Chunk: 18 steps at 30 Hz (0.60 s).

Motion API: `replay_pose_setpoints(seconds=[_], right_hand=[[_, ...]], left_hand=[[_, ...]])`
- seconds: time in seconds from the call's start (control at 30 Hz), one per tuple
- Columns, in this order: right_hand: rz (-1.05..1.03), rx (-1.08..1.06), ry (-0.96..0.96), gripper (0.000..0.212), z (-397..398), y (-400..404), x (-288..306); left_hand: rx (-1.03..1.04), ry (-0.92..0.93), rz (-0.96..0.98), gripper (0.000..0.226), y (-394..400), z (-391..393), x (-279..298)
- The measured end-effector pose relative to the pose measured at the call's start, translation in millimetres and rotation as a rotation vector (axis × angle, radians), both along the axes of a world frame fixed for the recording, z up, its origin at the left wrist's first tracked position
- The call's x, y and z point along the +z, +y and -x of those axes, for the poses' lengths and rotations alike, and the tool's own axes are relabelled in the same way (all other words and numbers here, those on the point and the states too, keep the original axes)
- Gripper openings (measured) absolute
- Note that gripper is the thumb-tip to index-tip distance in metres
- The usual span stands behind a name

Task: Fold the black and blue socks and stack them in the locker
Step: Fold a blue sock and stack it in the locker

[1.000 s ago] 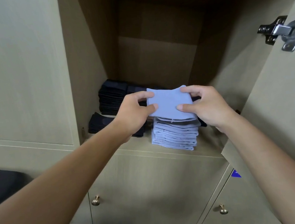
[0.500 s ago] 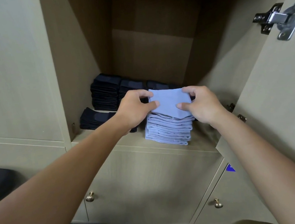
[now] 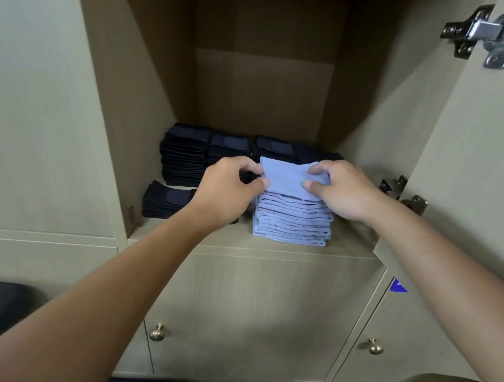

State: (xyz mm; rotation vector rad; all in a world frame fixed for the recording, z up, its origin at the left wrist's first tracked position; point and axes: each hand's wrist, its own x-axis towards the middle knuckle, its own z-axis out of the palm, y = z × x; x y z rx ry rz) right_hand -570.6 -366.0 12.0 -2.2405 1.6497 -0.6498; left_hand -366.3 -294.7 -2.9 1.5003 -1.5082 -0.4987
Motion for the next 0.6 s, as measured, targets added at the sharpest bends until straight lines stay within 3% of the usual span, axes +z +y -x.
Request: replay_pose_setpoints(seconds=[0.2,0.33,0.6], right_hand=[[0.221,-0.012,-0.067,0.013,-12.2,16.8,8.8],[0.317,0.082,-0.010,0.010,-27.9,34.6,13.7],[0.199,0.358,-0.025,0.005,-64.6,64.4,8.9]], left_hand=[[-0.014,-0.105,0.007,0.012,23.7,-28.4,1.4],[-0.015,-0.184,0.002,0.002,41.6,-50.0,6.9],[-0.002,-0.440,-0.031,0.003,77.5,-89.2,-0.4]])
